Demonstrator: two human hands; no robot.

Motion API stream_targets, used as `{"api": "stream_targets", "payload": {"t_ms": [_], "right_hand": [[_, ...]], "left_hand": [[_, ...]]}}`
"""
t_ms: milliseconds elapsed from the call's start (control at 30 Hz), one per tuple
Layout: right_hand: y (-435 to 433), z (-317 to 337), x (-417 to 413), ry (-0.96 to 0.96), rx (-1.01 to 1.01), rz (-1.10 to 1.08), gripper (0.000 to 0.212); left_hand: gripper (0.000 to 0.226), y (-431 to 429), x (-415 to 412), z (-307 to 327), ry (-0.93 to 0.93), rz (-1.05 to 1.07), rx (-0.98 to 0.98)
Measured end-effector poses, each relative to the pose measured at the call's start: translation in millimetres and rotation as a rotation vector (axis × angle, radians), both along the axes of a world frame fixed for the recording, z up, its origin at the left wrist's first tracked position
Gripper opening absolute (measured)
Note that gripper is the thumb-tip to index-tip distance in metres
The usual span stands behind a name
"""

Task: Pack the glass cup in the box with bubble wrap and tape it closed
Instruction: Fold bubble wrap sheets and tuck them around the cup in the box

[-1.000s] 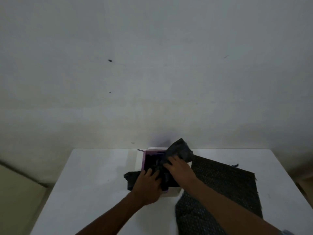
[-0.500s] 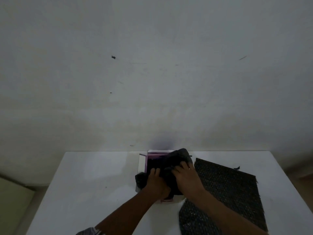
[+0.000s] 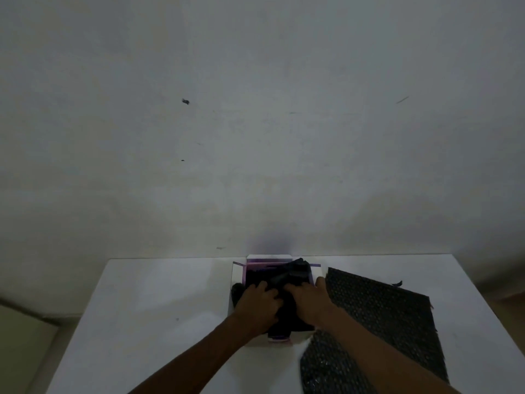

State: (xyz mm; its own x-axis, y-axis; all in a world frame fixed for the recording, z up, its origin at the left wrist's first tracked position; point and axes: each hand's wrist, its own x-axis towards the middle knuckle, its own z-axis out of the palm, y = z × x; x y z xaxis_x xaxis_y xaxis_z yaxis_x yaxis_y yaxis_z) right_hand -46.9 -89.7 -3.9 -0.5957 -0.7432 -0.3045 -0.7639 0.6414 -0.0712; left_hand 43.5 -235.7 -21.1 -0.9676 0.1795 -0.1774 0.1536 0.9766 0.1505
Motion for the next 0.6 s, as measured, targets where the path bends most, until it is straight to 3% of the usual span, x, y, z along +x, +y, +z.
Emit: {"api": "stream_targets", "payload": {"t_ms": [100, 267, 433, 600], "right_hand": [[2.7, 9.8, -8.1, -0.051, -0.100, -0.003, 0.028], [14.2, 15.4, -9.3, 0.154, -0.414, -0.122, 0.029], [13.0, 10.2, 6.7, 0.232, -0.203, -0.016, 0.037], [16.0, -13.2, 5.4, 0.241, 0.055, -0.121, 0.037]], "left_hand": [[0.039, 0.0, 6.4, -3.7, -0.050, -0.041, -0.077], [0.039, 5.5, -0.9, -10.6, -0.218, -0.007, -0.190], [0.057, 14.8, -14.9, -11.6, -0.313, 0.040, -0.180], [0.043, 19.7, -12.4, -3.6, -0.172, 0.062, -0.164]]}}
